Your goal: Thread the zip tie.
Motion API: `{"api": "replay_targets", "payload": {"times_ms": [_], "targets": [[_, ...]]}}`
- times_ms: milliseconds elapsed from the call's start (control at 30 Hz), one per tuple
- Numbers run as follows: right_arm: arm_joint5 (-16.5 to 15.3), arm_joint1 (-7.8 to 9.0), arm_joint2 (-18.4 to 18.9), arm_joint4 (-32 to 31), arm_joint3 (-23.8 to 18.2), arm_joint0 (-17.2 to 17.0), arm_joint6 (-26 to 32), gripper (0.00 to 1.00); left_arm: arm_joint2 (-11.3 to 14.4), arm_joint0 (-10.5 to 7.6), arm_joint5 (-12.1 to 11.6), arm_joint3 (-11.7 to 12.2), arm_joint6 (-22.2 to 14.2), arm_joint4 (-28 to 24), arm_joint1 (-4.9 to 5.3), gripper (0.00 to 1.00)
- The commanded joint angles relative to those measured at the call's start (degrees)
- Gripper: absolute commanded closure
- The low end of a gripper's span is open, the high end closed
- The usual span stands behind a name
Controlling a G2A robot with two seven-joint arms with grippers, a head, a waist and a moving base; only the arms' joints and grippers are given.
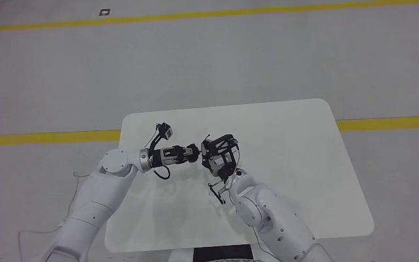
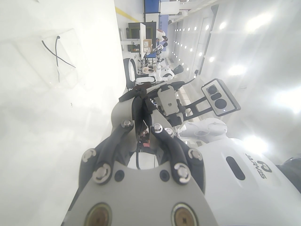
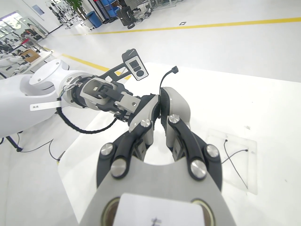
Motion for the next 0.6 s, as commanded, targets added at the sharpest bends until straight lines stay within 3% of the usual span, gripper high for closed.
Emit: {"api": "replay_targets", "payload": {"times_ms": [0, 267, 300, 333, 367, 567], "targets": [[0.24, -0.01, -0.03, -0.20, 0.14, 0.04, 0.08, 1.00, 0.00, 0.00, 0.00, 0.00, 0.00, 0.00, 0.00, 1.00], [0.53, -0.06, -0.24, -0.29, 0.55, -0.09, 0.25, 1.00, 0.00, 0.00, 0.00, 0.00, 0.00, 0.00, 0.00, 1.00], [0.40, -0.08, -0.29, -0.10, 0.66, -0.05, 0.52, 0.96, 0.00, 0.00, 0.00, 0.00, 0.00, 0.00, 0.00, 1.00], [0.41, -0.09, -0.31, -0.03, 0.71, 0.00, 0.59, 0.69, 0.00, 0.00, 0.00, 0.00, 0.00, 0.00, 0.00, 1.00], [0.44, -0.10, -0.34, 0.03, 0.73, 0.03, 0.63, 0.56, 0.00, 0.00, 0.00, 0.00, 0.00, 0.00, 0.00, 1.00], [0.80, -0.18, -0.40, 0.04, 0.35, 0.28, 0.61, 0.55, 0.00, 0.00, 0.00, 0.00, 0.00, 0.00, 0.00, 1.00]]}}
